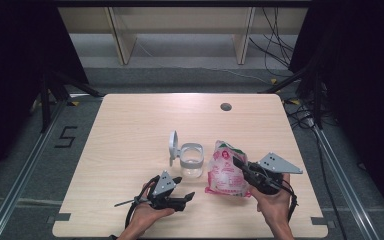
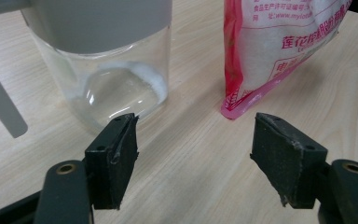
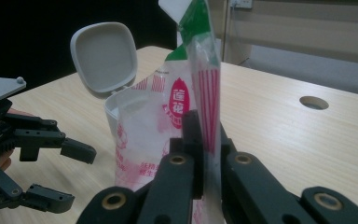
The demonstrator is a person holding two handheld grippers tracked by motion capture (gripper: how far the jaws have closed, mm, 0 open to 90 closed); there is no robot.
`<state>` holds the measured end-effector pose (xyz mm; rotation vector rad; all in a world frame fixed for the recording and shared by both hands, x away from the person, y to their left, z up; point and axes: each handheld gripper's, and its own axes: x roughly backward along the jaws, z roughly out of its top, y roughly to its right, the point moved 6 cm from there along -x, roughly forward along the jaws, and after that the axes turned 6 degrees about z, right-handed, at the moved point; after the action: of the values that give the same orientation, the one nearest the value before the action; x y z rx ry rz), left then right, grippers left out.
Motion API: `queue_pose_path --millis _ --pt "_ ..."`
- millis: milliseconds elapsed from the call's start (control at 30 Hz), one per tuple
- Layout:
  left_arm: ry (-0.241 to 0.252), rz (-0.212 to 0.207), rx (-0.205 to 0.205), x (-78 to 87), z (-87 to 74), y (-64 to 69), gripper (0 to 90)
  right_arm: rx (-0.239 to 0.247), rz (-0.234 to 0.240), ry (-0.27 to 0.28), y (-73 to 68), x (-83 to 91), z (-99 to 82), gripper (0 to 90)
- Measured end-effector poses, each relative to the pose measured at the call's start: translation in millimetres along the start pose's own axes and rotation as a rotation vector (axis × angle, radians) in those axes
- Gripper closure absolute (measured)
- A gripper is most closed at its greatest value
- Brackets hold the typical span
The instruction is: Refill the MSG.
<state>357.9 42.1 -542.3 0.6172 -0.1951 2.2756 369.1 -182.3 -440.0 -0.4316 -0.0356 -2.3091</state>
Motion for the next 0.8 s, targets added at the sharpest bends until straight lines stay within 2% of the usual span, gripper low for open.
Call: queue_pose_path --millis 67,100,133,167,200,233,267,300,333,367,400,433,467,567,700,733,800 --pt "0.000 -0.007 -0.002 -1.4 1.9 2.4 30.5 0.030 0.006 0.009 1.5 -0.6 2.2 90.0" --pt "-0.011 0.000 -0.030 -1.7 2.6 1.5 30.5 0.008 0.005 -0.009 -0.3 1.2 2.2 90.0" --pt "-0.008 -0.005 -0.019 -2.3 3.8 2.5 30.5 0.017 0.007 -0.001 0.9 0.5 4.3 90.0" --pt "0.018 -0.013 0.010 -3.2 6.4 4.9 30.5 0.022 0.002 -0.013 1.6 1.8 5.5 90.0" --pt "0.002 0.008 -0.018 -1.3 6.7 1.6 30.6 0.034 0.012 -0.006 1.1 1.2 8.1 90.0" --pt "0.018 0.005 0.012 -1.7 8.2 3.3 30.7 0.049 0.014 -0.002 1.2 1.0 11.2 90.0" --pt "0.021 -0.003 0.006 -2.0 9.1 3.0 30.8 0.024 -0.002 -0.022 -0.7 3.6 12.2 90.0" --pt "0.014 0.005 0.005 -2.4 8.5 3.0 30.8 0.061 0.011 -0.009 1.2 2.5 16.0 90.0" --pt "0.013 -0.006 -0.001 -4.2 9.2 4.5 30.9 0.068 -0.004 -0.017 2.6 3.8 17.7 90.0" --pt "0.010 0.004 -0.016 -5.2 9.7 4.6 30.9 0.059 0.005 -0.015 2.6 3.5 20.1 90.0" --pt "0.002 -0.006 -0.022 -7.0 11.1 6.5 31.0 0.046 -0.008 -0.018 2.4 4.5 21.2 90.0" --pt "0.017 -0.009 -0.005 -9.3 13.2 10.2 31.2 0.047 -0.003 -0.009 2.8 4.3 24.0 90.0" --pt "0.017 -0.015 -0.016 -10.8 14.5 11.3 31.4 0.075 -0.005 -0.012 4.8 5.2 26.4 90.0" --pt "0.029 -0.014 -0.035 -19.9 20.2 19.4 32.0 0.074 -0.028 -0.026 4.1 10.4 33.4 90.0" --pt "0.043 -0.064 -0.050 -34.5 24.4 37.2 32.1 0.111 -0.011 -0.033 5.4 15.9 45.1 90.0" --pt "0.030 -0.061 -0.065 -35.9 24.6 37.9 31.9 0.102 -0.021 -0.035 4.2 18.3 48.0 90.0" --pt "0.032 -0.069 -0.064 -40.9 27.4 42.3 31.6 0.123 -0.015 -0.016 5.2 20.0 55.0 90.0"
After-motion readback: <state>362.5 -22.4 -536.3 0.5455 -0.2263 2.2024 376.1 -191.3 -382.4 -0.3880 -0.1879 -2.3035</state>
